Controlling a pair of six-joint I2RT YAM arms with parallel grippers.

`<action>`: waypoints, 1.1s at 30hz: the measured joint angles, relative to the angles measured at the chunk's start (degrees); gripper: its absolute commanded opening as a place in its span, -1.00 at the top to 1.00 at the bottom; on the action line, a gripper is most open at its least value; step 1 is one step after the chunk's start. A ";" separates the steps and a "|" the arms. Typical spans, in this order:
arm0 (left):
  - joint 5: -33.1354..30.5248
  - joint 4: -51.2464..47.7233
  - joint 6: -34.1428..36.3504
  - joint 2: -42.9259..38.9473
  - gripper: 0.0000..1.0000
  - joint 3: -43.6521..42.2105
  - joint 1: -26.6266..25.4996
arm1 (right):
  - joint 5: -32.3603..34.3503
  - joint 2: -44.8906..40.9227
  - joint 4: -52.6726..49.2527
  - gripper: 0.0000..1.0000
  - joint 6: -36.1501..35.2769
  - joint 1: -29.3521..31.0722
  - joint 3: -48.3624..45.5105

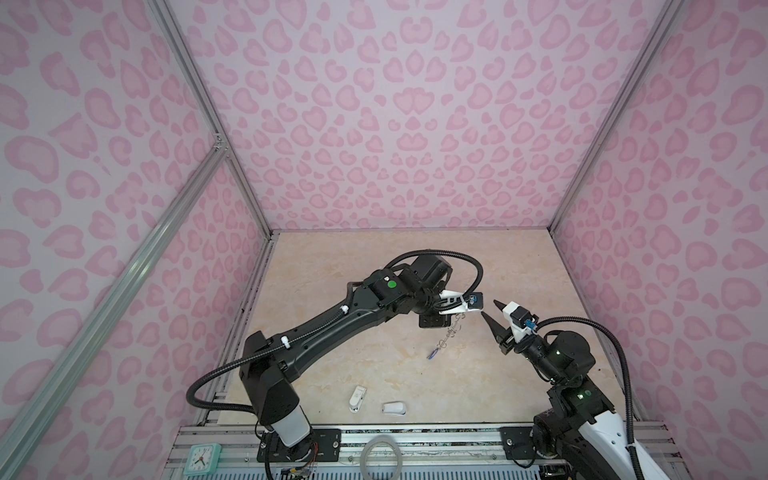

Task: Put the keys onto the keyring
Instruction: 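Lower the plate onto the table and open both grippers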

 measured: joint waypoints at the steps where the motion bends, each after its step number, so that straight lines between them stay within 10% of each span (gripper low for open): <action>1: 0.50 0.46 -1.01 1.90 0.94 1.90 0.00 | 2.69 -0.70 -0.15 0.15 0.72 -0.96 0.13; 12: 7.50 11.32 -7.63 18.53 0.93 13.46 0.72 | 21.35 -5.77 -8.22 0.17 3.26 -5.49 4.00; 33: -1.29 10.12 -2.40 18.25 0.94 -8.09 11.02 | 21.27 -0.81 -7.30 0.14 9.51 -5.49 -2.56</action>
